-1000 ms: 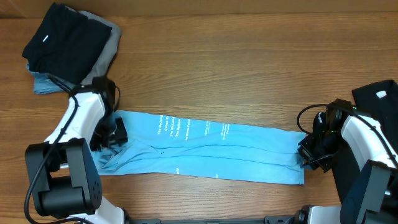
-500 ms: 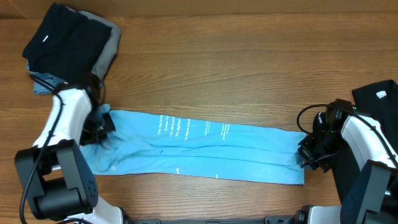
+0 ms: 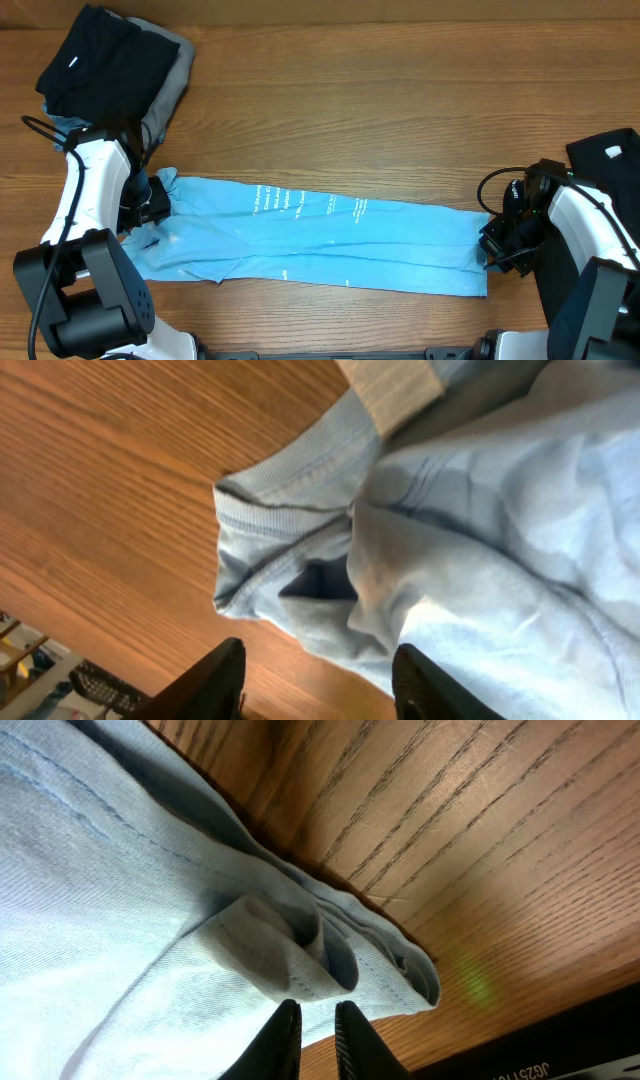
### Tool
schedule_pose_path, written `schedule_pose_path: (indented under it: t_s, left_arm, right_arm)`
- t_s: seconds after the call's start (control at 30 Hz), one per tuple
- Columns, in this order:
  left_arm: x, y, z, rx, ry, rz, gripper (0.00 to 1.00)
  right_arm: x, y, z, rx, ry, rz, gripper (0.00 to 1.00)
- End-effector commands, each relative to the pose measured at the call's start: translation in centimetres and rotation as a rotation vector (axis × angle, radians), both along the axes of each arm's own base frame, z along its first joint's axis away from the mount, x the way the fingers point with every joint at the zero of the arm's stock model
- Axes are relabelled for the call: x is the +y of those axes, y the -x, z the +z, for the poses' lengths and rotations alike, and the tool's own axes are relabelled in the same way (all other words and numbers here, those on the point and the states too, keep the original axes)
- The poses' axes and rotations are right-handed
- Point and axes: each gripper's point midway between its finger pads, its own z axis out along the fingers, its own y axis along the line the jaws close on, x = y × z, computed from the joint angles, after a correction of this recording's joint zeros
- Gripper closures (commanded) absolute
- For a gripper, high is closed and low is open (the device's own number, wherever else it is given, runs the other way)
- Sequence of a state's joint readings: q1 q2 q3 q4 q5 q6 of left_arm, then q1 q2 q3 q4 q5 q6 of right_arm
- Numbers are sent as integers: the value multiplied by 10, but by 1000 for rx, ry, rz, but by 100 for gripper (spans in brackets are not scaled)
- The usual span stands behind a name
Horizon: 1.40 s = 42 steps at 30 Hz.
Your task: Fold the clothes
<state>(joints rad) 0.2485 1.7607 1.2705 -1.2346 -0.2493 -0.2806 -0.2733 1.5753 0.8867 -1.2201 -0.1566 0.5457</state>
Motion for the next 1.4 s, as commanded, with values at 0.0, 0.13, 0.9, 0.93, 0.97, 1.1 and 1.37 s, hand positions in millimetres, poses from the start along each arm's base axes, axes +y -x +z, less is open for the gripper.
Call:
schedule_pose_path:
  t_s: [0.0,0.13,0.9,0.93,0.97,1.1,1.37]
  left_arm:
    - [-8,-7,8,-43,47,-28,50]
    - [-15,-7,12,-63,86,-37,50]
    - [-44,62,198,-783,-55,-117,12]
    - [-44,66,201,-796,-62,-117,13]
    - [-44,69,204,-811,-69,-118,14]
    - [-47,72,206,-829,-62,-118,1]
    - [-47,72,206,-826,-61,-123,0]
  right_arm:
    - [-2,-2,2,-25,12,1,84]
    - [-1,-2,3,-27,4,-1,84]
    - [78,-81,128,-865,-451,232,66]
    - [79,-80,136,-903,-443,248,60]
    - [79,-80,145,-947,-425,265,56]
    - [80,-76,166,-1043,-388,303,43]
    - [81,-72,169,-1050,-384,305,37]
